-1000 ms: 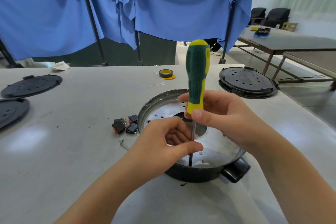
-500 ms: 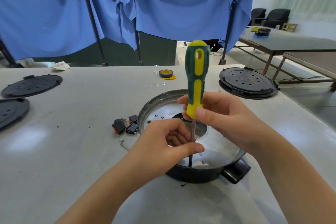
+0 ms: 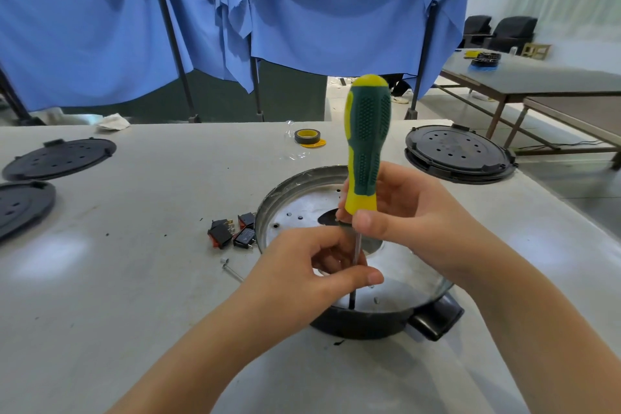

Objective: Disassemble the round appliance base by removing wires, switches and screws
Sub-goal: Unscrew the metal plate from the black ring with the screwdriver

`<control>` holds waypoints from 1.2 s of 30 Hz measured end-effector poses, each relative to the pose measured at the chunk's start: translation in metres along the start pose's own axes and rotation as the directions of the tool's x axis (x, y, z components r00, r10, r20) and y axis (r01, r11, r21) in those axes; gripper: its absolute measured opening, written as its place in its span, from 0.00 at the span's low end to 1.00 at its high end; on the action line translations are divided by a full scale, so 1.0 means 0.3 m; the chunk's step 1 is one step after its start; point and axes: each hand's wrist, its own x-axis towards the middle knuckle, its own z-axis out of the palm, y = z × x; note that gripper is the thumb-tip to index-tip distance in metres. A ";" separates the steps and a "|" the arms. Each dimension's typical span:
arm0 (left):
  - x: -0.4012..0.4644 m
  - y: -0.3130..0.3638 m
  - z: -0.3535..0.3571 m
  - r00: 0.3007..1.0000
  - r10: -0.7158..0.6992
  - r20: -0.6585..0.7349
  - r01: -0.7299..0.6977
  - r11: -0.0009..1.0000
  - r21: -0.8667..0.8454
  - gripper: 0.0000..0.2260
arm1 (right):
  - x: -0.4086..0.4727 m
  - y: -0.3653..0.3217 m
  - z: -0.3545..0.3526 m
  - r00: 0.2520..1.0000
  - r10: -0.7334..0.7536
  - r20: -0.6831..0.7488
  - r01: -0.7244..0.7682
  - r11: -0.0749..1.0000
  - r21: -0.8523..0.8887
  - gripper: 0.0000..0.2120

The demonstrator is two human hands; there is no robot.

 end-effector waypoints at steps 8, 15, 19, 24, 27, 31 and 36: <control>-0.004 -0.004 -0.011 0.999 0.004 0.041 -0.005 1.000 0.011 0.05 | -0.002 0.008 -0.006 0.998 -0.013 -0.063 0.012 1.000 -0.013 0.12; -0.003 0.002 -0.023 0.996 -0.018 0.083 0.018 1.000 0.002 0.12 | 0.006 0.015 -0.023 0.977 -0.095 -0.192 0.111 0.991 0.071 0.12; 0.004 0.003 -0.030 0.992 -0.071 0.108 0.067 0.997 0.040 0.12 | 0.014 0.019 -0.034 0.953 -0.096 -0.287 0.125 0.988 0.085 0.12; 0.041 0.022 -0.048 0.930 -0.227 0.288 0.159 0.957 0.242 0.04 | 0.022 0.041 -0.040 0.941 -0.109 -0.320 0.096 0.994 -0.058 0.09; 0.085 0.056 -0.065 0.832 -0.328 0.447 0.134 0.902 0.411 0.04 | 0.027 0.058 -0.024 0.945 -0.125 -0.303 0.060 0.975 -0.215 0.13; 0.148 0.091 -0.063 0.743 -0.402 0.535 0.025 0.815 0.579 0.03 | 0.026 0.069 -0.008 0.938 -0.176 -0.297 0.047 0.918 -0.394 0.08; 0.175 0.116 -0.035 0.672 -0.434 0.600 -0.096 0.752 0.652 0.03 | 0.028 0.092 -0.011 0.938 -0.221 -0.266 0.069 0.873 -0.483 0.04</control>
